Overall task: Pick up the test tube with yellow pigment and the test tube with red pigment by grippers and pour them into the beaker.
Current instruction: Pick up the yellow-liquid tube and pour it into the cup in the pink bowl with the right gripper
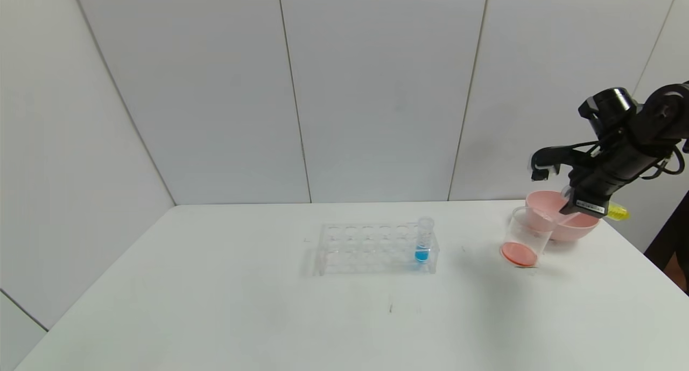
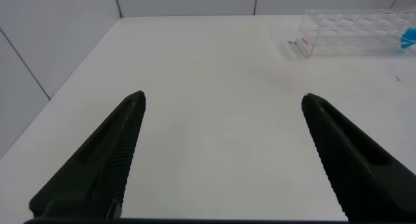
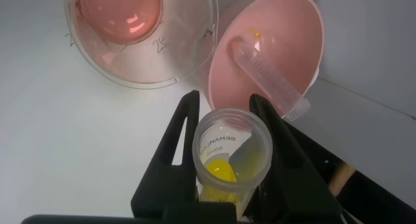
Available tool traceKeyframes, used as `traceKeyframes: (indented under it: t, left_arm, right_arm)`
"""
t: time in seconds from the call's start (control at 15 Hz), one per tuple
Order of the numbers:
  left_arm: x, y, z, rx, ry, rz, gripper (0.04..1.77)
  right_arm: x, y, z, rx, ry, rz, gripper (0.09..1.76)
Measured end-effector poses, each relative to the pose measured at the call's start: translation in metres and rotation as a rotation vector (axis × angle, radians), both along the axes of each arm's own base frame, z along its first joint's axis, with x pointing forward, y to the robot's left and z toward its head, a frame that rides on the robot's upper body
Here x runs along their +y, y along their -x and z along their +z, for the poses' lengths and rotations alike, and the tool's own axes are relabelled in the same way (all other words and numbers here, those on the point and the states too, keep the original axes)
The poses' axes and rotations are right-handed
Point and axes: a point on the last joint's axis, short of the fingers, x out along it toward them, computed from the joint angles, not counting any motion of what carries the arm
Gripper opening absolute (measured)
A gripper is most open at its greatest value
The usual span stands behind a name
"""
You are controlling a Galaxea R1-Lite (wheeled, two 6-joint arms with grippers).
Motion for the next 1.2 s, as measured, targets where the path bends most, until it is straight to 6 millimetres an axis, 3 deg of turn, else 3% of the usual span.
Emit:
traceKeyframes:
  t: [1.2]
  left_arm:
    - [0.000, 0.000, 0.000, 0.000, 0.000, 0.000, 1.72]
  right_arm:
    - [0.023, -0.014, -0.010, -0.033, 0.247, -0.051, 0.59]
